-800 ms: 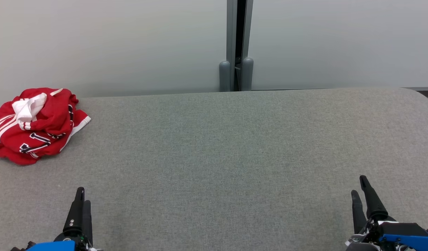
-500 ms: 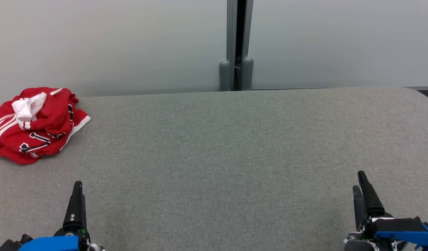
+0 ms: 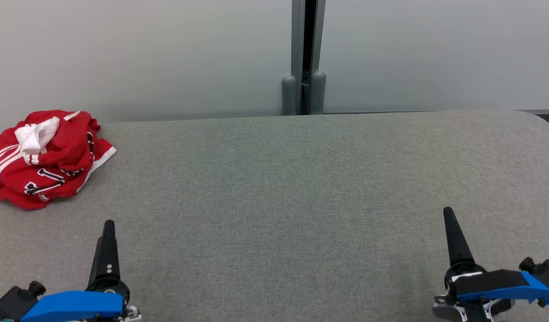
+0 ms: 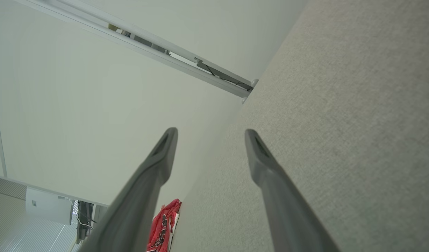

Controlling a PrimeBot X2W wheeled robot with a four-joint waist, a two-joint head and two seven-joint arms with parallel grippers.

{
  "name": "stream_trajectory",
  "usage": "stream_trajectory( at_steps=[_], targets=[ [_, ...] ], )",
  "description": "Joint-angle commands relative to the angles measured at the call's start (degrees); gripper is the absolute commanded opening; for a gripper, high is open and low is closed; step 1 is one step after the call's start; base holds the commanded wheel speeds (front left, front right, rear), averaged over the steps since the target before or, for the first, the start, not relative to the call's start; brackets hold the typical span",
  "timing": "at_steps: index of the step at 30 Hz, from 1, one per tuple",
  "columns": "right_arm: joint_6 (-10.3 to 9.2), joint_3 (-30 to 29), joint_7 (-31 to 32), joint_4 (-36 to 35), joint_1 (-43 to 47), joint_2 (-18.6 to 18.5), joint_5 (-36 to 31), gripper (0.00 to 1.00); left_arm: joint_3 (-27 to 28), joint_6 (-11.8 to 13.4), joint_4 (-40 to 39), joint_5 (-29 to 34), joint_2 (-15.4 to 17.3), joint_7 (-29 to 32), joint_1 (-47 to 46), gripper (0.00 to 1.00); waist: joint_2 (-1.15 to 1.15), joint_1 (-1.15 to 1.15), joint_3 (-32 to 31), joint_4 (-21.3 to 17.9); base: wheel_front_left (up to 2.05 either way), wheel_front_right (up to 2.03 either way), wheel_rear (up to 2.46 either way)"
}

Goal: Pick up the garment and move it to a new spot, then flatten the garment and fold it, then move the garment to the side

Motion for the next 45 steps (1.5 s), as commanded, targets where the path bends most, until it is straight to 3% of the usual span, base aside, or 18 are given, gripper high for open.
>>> stream_trajectory(
  at_steps=[1, 22, 45],
  targets=[
    [0.01, 0.46, -0.53, -1.22, -1.62, -0.15, -2.00, 1.00, -0.28, 0.31, -1.21, 2.02, 0.60, -0.48, -1.71, 1.00, 0.00, 0.00, 0.02, 0.00, 0.00, 0.00, 0.00],
    [0.01, 3.89, -4.67, -0.38, -1.54, -0.17, -20.85, 1.00, -4.06, 2.64, -1.05, 21.90, 0.79, -4.60, -1.42, 1.00, 0.00, 0.00, -0.18, 0.19, 0.00, 0.00, 0.00],
    [0.01, 5.87, -8.35, -0.33, -1.66, -0.19, -35.38, 1.00, -6.35, 3.91, -0.78, 37.43, 0.96, -8.26, -1.53, 1.00, 0.00, 0.00, -0.03, 0.40, 0.00, 0.00, 0.00]
  ],
)
